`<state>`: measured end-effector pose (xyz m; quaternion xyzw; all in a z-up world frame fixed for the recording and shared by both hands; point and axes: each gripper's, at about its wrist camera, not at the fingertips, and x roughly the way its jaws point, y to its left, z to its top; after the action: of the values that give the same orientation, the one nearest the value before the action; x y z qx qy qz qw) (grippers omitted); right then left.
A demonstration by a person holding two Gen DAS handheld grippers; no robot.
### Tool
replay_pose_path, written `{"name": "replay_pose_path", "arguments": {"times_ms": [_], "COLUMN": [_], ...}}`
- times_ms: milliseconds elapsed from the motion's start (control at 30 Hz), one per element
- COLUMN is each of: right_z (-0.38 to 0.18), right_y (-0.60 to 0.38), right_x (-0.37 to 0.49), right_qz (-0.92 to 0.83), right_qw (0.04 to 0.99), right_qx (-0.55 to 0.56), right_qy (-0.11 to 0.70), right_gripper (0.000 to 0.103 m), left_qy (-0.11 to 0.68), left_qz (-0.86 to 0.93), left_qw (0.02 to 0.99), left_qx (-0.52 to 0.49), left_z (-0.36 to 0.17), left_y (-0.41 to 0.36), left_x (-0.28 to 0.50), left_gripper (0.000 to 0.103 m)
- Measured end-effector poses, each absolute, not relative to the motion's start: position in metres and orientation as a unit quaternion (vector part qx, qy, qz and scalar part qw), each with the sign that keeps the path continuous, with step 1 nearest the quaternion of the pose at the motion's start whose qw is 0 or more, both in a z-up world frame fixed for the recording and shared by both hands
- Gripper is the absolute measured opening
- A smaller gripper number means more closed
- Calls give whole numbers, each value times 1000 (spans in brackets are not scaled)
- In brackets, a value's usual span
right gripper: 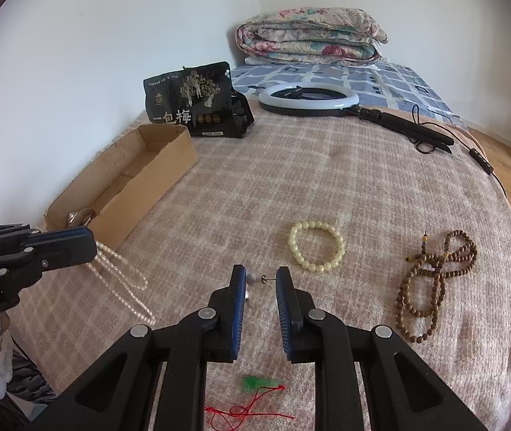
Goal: Organize jewelry
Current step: 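Carry the necklace into the box and open the left tool while the right tool releases the earring there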
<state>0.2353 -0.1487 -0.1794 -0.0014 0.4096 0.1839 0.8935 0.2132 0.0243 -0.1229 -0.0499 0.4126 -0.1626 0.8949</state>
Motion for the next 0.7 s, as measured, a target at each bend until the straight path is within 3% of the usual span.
{"name": "replay_pose_path", "arguments": {"times_ms": [400,700], "right_z": [-139,-122], "right_y": [-117,-71], "right_x": [252,277], "right_qz": [213,249], "right_qw": [902,900], "right_qx": [10,9], "right_qy": [374,357], "right_gripper": [16,16], "left_qy": [362,354], "left_qz": [-124,-86], "left_qw": [918,922], "left_qx": [-106,-131], "left_z": [-73,-67], "left_y": [84,128], "left_x": [224,230], "left_gripper": [5,5]}}
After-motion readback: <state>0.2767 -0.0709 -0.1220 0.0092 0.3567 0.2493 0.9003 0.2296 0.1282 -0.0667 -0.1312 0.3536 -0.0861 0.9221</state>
